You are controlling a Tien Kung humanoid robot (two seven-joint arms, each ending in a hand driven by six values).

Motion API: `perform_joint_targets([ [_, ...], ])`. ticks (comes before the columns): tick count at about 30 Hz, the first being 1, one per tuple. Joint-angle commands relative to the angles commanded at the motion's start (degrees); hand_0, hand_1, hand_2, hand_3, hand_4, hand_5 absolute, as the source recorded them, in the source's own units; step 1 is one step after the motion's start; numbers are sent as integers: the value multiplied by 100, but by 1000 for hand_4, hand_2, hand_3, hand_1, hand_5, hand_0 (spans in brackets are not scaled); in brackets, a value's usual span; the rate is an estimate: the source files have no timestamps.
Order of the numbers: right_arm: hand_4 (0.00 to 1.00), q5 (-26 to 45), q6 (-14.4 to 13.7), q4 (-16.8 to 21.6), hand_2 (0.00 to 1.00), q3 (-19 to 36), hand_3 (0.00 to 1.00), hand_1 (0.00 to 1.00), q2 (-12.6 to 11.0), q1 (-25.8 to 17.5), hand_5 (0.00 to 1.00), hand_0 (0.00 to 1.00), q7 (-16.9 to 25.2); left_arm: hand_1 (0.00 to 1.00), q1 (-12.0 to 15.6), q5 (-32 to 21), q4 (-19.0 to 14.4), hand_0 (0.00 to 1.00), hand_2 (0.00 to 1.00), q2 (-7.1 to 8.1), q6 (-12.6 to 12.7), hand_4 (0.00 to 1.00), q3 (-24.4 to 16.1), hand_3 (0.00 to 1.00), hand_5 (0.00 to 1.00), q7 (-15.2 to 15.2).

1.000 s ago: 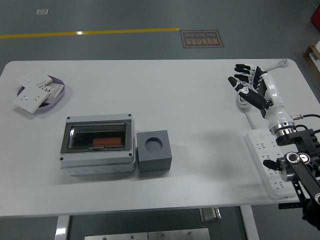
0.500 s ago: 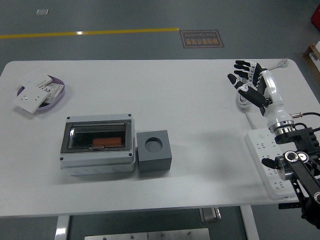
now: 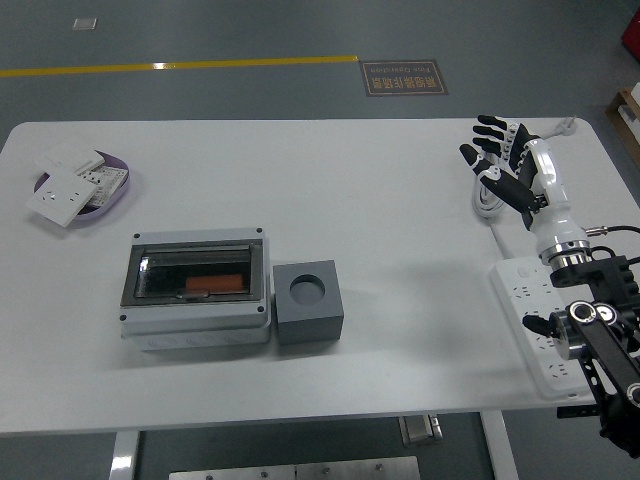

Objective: Pick up the cylinder from the cube,place it in the box,flap close box

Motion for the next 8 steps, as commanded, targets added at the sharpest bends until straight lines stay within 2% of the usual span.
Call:
perform_joint_targets([
  [8, 924, -13, -21, -9, 739, 27, 747, 723, 22, -30, 424, 815, -3, 852, 2, 64, 0, 923, 854, 11, -6, 2, -63, 951, 2, 18],
])
